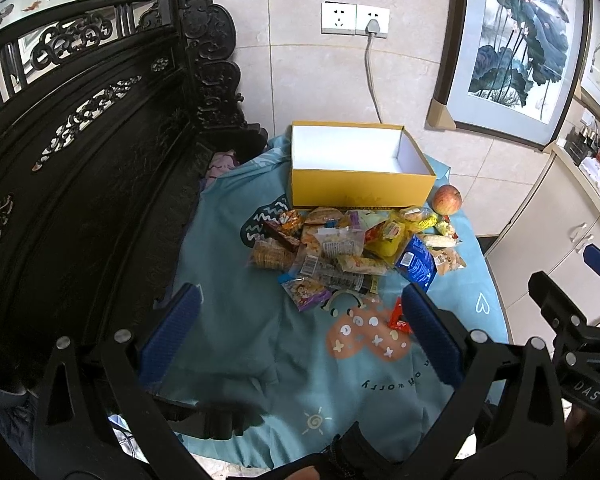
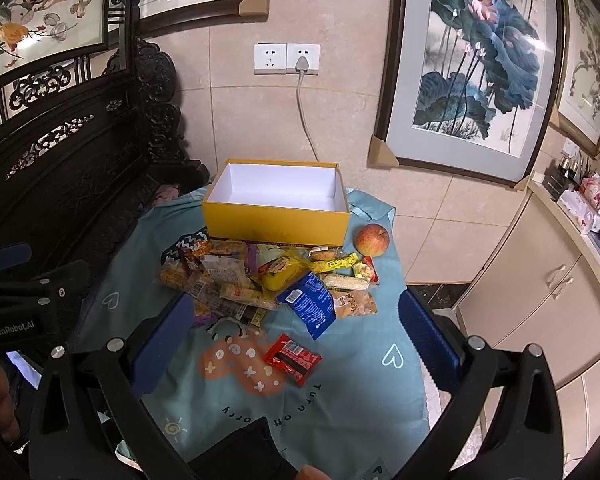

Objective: Organize snacks

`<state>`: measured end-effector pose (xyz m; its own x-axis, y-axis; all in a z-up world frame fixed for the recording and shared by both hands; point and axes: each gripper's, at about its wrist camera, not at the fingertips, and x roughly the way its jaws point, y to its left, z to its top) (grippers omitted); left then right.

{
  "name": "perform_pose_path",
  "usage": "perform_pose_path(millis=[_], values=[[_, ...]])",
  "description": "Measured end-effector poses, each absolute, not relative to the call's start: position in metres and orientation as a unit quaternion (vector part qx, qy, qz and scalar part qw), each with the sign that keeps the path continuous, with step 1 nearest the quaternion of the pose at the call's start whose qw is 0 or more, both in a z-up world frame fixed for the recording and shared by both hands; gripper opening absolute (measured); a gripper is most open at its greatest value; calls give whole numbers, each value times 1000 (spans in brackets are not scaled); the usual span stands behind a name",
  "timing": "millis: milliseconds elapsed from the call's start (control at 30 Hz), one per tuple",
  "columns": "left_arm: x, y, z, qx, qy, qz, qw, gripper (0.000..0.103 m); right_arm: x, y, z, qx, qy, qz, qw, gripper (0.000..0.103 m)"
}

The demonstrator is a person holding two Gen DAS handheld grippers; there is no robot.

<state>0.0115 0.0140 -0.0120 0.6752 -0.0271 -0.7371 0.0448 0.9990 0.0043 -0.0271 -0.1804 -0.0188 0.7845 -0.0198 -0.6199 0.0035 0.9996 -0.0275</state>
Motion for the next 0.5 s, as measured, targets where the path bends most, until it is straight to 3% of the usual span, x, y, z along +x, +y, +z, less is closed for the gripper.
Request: perform_pose_path(millis=[500], values=[[35,31,-38,5,430,-11,903,101,-8,-173,-40,-12,360,-8,933,102]])
